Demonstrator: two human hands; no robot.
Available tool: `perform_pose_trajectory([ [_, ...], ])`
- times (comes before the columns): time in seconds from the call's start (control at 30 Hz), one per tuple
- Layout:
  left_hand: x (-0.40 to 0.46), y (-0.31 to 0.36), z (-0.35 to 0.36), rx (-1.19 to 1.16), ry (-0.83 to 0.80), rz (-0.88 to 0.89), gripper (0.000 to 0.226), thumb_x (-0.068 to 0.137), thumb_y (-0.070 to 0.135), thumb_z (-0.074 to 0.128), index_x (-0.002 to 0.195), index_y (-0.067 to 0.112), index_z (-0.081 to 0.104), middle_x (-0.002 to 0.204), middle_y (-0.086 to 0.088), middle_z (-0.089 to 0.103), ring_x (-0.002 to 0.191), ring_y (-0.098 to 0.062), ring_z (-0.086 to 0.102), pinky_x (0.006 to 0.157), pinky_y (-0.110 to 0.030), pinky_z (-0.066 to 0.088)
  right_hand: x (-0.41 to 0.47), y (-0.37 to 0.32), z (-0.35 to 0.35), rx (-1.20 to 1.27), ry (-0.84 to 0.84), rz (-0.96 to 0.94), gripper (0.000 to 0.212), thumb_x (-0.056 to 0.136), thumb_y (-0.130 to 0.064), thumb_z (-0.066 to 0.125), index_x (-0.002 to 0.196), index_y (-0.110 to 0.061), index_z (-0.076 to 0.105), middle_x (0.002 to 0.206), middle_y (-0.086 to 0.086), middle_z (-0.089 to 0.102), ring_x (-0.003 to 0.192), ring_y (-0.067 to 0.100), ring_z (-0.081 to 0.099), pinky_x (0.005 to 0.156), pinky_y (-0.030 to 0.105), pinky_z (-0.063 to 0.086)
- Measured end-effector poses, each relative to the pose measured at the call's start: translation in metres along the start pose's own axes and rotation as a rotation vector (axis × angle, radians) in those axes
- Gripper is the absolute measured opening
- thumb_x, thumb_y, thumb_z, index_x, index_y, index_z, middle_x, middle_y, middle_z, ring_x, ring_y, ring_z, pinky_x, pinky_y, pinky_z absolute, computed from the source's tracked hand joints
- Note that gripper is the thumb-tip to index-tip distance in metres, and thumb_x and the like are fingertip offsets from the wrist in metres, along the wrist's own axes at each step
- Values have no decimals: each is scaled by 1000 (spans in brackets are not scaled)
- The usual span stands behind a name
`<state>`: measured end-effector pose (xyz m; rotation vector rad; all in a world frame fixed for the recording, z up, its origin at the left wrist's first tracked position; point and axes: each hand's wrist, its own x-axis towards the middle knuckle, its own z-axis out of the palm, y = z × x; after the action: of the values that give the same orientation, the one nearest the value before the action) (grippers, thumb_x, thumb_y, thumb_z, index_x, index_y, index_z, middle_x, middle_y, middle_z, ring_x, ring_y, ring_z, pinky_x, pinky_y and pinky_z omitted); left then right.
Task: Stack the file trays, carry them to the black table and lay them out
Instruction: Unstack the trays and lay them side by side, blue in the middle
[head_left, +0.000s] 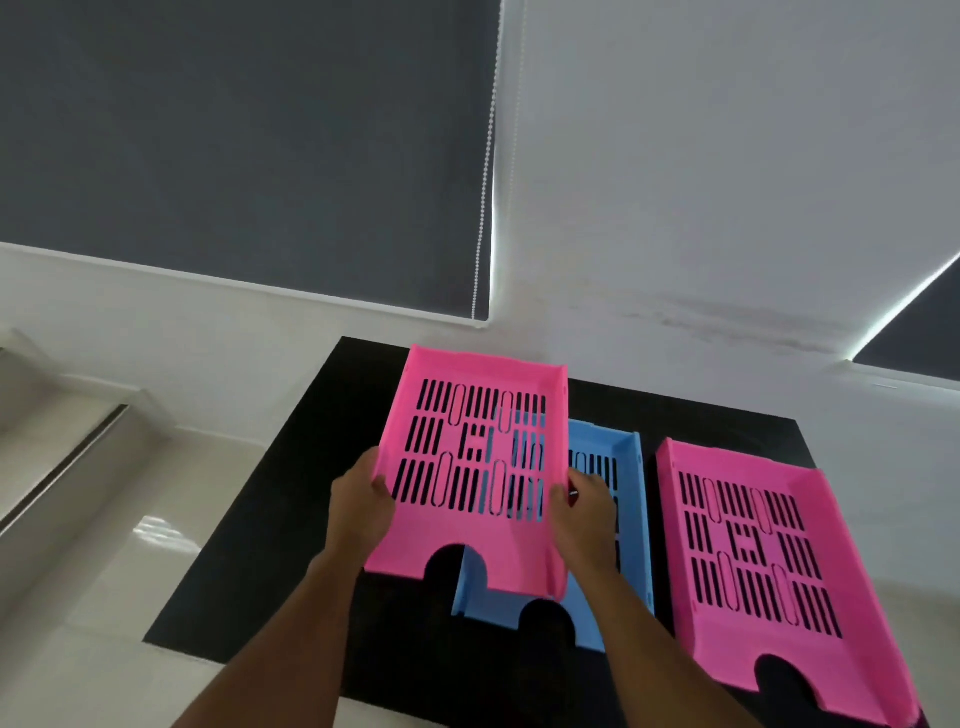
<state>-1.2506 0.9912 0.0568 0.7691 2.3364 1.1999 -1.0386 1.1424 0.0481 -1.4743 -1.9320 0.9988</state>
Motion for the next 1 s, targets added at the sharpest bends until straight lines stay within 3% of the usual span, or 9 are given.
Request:
perform_pose_trajectory([
  [0.17, 2, -34, -51, 75, 55, -40, 20, 100, 4, 46, 111, 12, 60, 86, 1, 68, 72, -15, 69, 61, -27, 54, -15, -25, 50, -15, -120, -51, 18, 95, -9, 57, 81, 2, 59, 87, 8, 55, 68, 18, 55, 55, 14, 45],
  [0.27, 2, -52, -73, 123, 89, -62, 17, 99, 3, 46, 104, 11, 60, 81, 3, 67, 67, -12, 68, 58, -25, 54, -25, -42, 75, -25, -152, -76, 18, 96, -10, 57, 79, -6, 58, 88, 7, 55, 66, 4, 47, 55, 11, 43],
  [0.37, 2, -71, -86, 164, 128, -79, 17, 99, 2, 45, 100, 11, 59, 78, 5, 65, 63, -6, 66, 52, -16, 48, -33, -51, 96, -59, -183, -101, 13, 99, -12, 55, 100, -4, 65, 96, 7, 53, 72, -4, 43, 69, 11, 43],
  [0.43, 4, -85, -89, 164, 134, -103, 18, 99, 2, 44, 98, 11, 60, 78, 3, 67, 63, -8, 68, 52, -18, 53, -37, -52, 110, -71, -216, -84, 21, 101, -13, 52, 115, -2, 63, 104, 7, 53, 84, 3, 51, 89, 26, 53],
  [0.5, 5, -98, -89, 163, 141, -138, 18, 100, 4, 43, 96, 12, 58, 79, 3, 67, 64, -8, 68, 56, -25, 59, -40, -52, 125, -111, -245, -50, 37, 102, -13, 49, 136, -2, 53, 121, 13, 54, 112, 18, 58, 106, 39, 50],
  [0.57, 6, -107, -89, 160, 139, -170, 17, 101, 7, 43, 95, 13, 58, 81, 2, 67, 66, -9, 68, 59, -29, 60, -42, -48, 137, -165, -290, -19, 52, 103, -14, 47, 152, -5, 35, 144, 19, 46, 137, 30, 47, 114, 46, 42],
  [0.8, 16, -129, -81, 189, 99, -216, 19, 103, 9, 38, 102, 12, 57, 81, 2, 67, 63, -9, 67, 51, -17, 50, -52, -38, 149, -272, -399, 8, 62, 103, -4, 42, 158, -5, 14, 161, 20, 28, 149, 31, 28, 120, 34, 23],
  [0.87, 19, -132, -78, 189, 99, -220, 20, 102, 7, 38, 103, 9, 58, 78, 5, 64, 63, -7, 65, 54, -21, 53, -51, -34, 150, -279, -413, 11, 62, 103, -4, 41, 158, -6, 12, 162, 20, 25, 151, 31, 25, 121, 37, 21],
  [1.0, 25, -127, -69, 157, 73, -287, 21, 98, 1, 40, 110, 7, 57, 88, -4, 65, 71, -19, 67, 73, -46, 62, -42, -38, 140, -252, -422, 17, 58, 103, -10, 45, 157, -7, 23, 159, 17, 34, 147, 29, 33, 119, 35, 26],
])
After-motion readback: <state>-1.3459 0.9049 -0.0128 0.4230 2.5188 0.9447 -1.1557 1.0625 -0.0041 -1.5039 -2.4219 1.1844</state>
